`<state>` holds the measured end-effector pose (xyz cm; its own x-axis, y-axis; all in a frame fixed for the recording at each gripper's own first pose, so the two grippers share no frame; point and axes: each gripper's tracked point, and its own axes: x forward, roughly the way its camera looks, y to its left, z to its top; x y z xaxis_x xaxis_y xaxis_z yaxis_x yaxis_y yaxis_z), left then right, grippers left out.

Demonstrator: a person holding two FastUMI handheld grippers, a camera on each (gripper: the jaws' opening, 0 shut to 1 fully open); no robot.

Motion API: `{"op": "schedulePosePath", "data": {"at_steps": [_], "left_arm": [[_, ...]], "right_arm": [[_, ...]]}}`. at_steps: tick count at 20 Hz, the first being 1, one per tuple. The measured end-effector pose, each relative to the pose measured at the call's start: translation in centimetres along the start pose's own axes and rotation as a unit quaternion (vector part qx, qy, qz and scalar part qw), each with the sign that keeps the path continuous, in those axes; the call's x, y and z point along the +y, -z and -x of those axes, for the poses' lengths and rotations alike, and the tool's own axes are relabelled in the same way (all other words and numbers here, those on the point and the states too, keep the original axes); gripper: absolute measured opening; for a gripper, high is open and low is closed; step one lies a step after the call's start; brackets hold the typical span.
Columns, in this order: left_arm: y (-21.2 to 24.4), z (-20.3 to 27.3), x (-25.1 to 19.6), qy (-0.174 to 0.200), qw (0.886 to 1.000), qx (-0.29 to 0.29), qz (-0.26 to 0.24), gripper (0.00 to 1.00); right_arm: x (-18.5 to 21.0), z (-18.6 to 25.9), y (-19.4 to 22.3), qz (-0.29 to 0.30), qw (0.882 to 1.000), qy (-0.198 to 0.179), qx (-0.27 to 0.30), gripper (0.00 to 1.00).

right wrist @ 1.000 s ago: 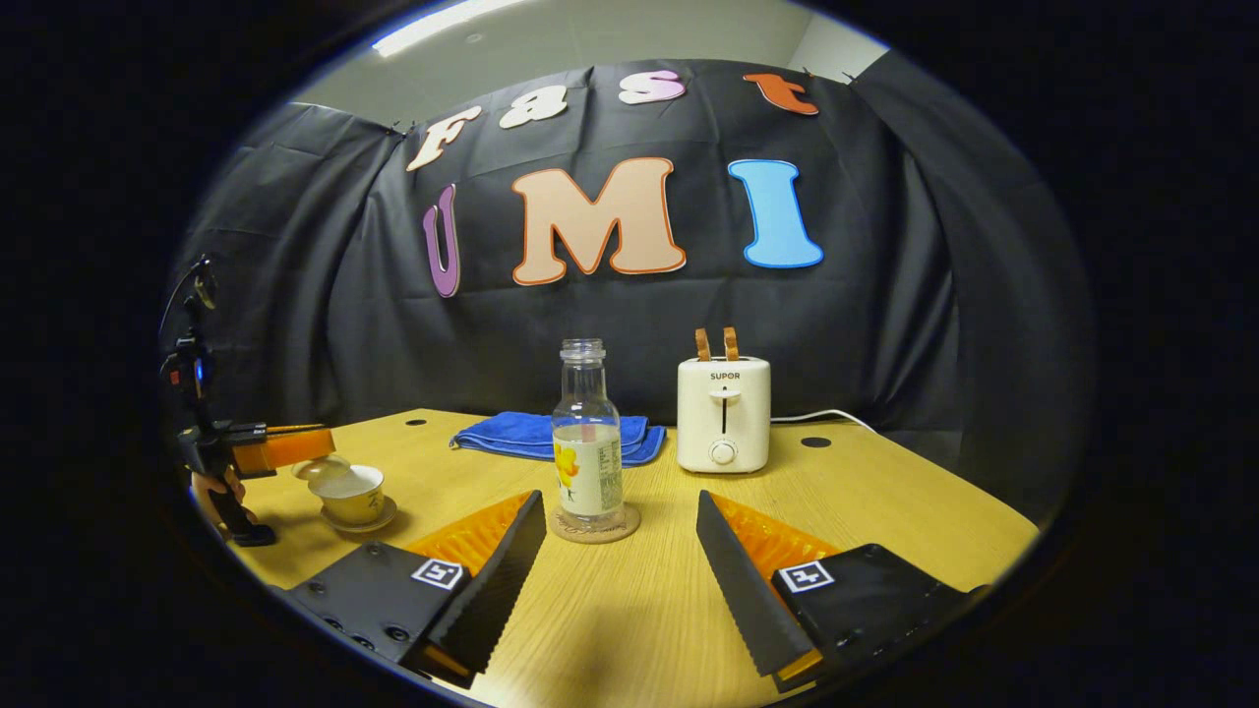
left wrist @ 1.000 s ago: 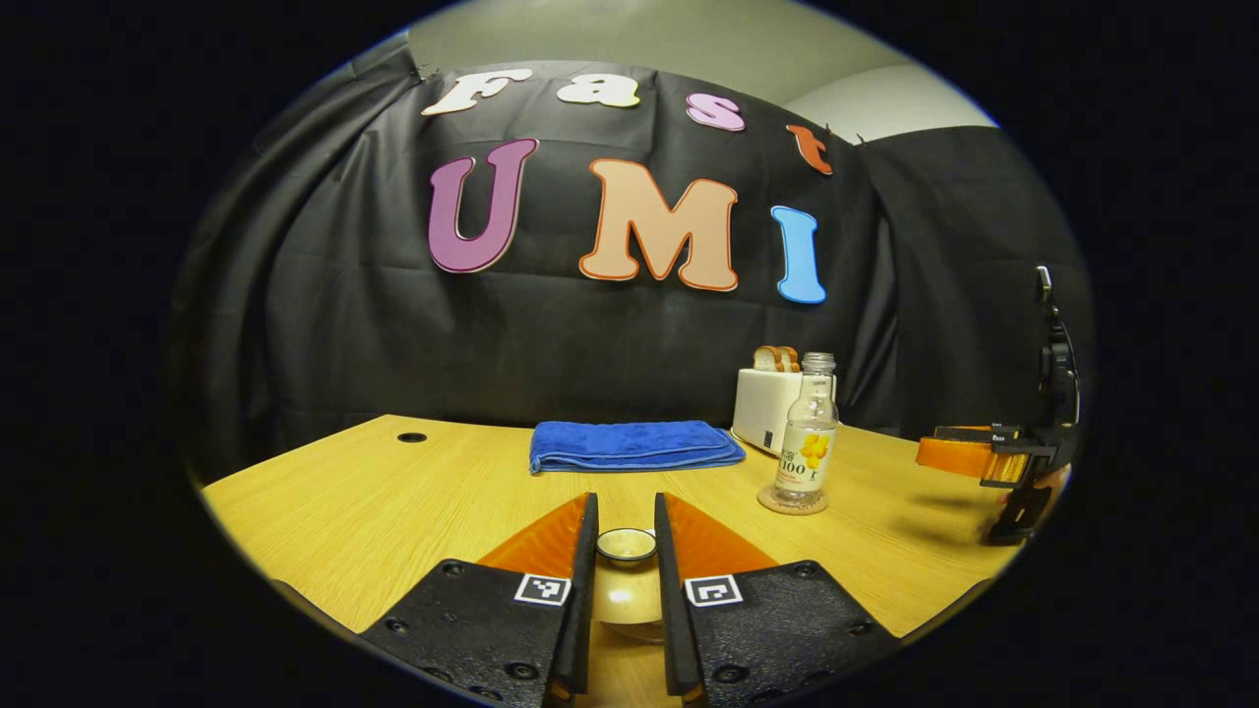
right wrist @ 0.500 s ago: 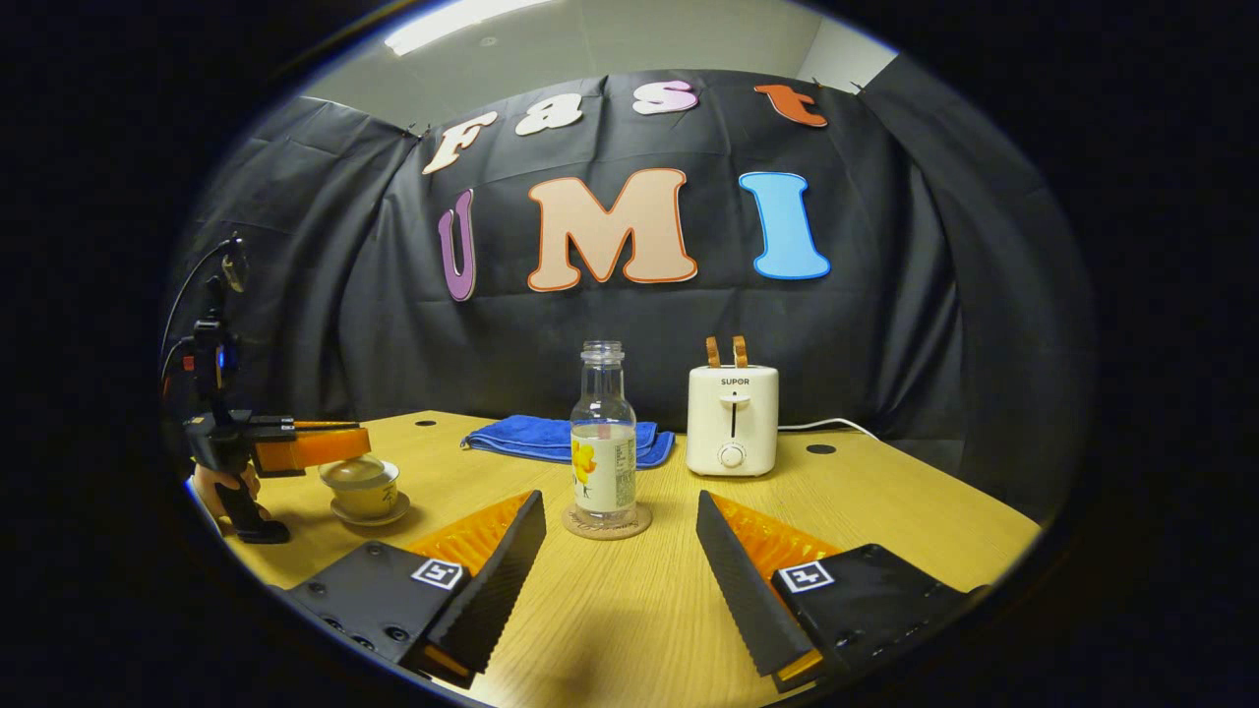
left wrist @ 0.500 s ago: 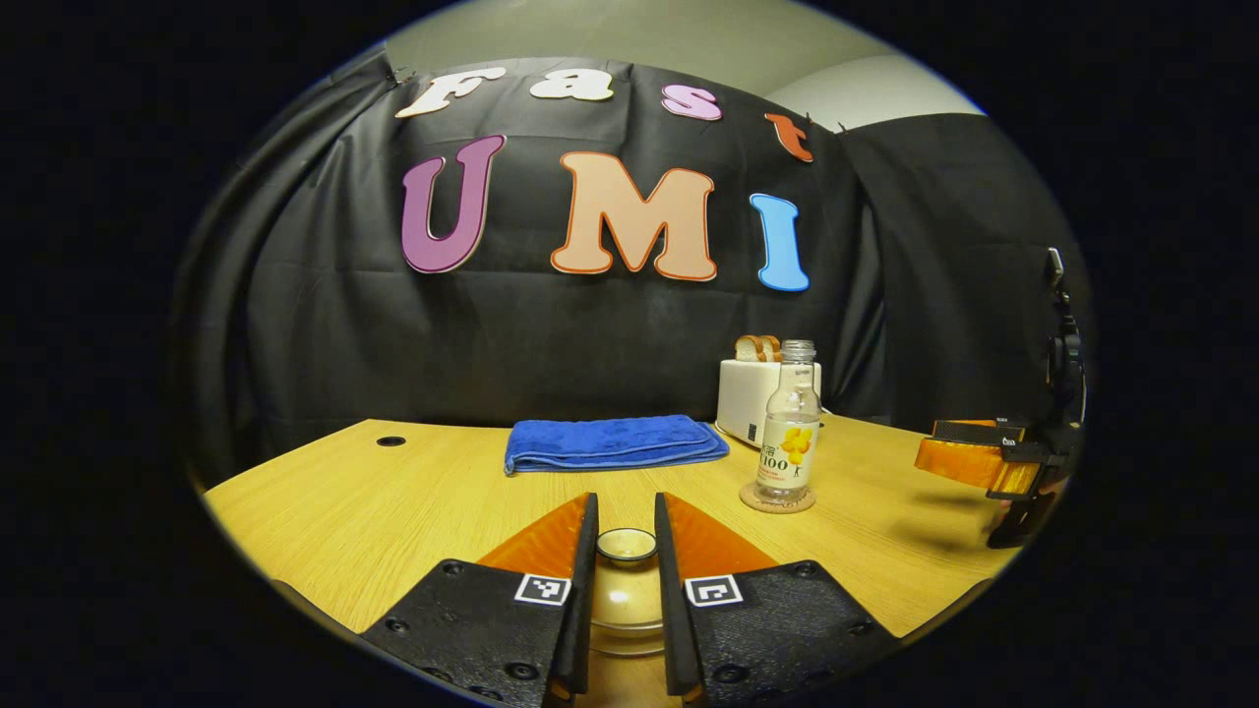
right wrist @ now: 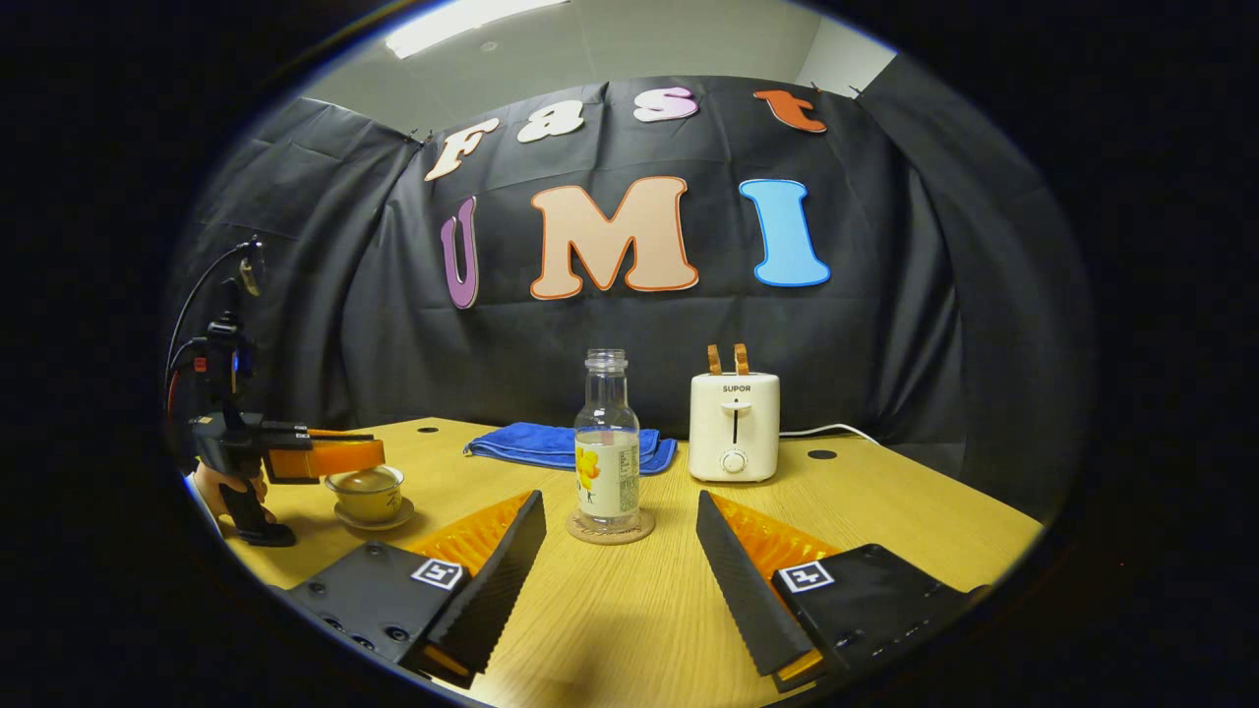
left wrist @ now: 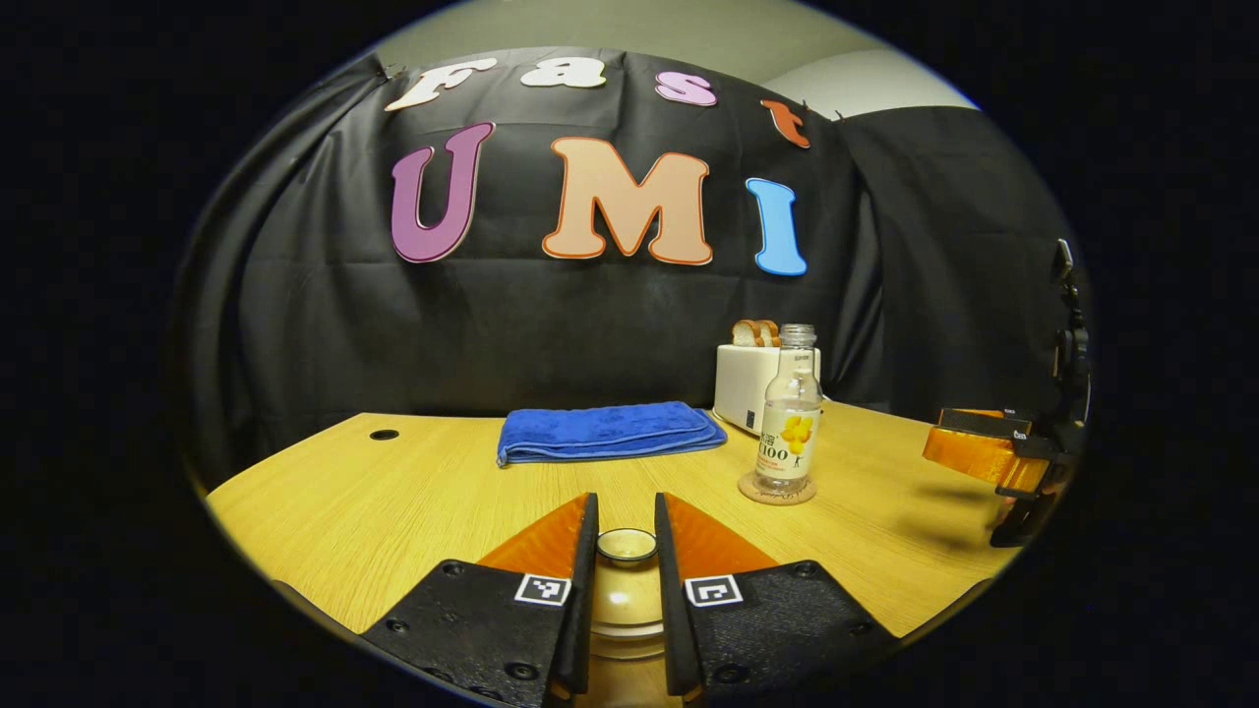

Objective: Open the teacup lid with one hand, grasp the water bottle and pour water into the teacup with the other hand; after pouring, place the water bottle on the coaster and then close the teacup lid.

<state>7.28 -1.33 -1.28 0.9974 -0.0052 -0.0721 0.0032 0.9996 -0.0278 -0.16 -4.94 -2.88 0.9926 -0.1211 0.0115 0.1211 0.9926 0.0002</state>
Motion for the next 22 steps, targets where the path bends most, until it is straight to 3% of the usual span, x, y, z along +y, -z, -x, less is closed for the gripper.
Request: {"op": "schedulePosePath", "data": {"at_steps": [1, 8, 14, 22], "left_arm": [[0.2, 0.0, 0.0, -0.001, 1.0, 0.001, 0.0, 0.28], [-0.1, 0.2, 0.4, -0.007, 1.0, -0.002, 0.004, 0.34], [-0.7, 1.9, 1.0, -0.013, 1.0, -0.023, 0.013, 0.96], [-0.9, 4.9, 4.4, -0.048, 0.998, -0.037, 0.0, 0.97]], "right_arm": [[0.0, 0.0, -0.1, 0.0, 1.0, 0.0, 0.0, 0.94], [-0.1, 0.0, -0.2, 0.0, 1.0, 0.003, 0.0, 0.94], [-0.2, -0.1, -0.4, 0.0, 1.0, 0.005, 0.0, 0.94], [-0.2, -0.1, -0.4, 0.0, 1.0, 0.006, 0.0, 0.94]]}}
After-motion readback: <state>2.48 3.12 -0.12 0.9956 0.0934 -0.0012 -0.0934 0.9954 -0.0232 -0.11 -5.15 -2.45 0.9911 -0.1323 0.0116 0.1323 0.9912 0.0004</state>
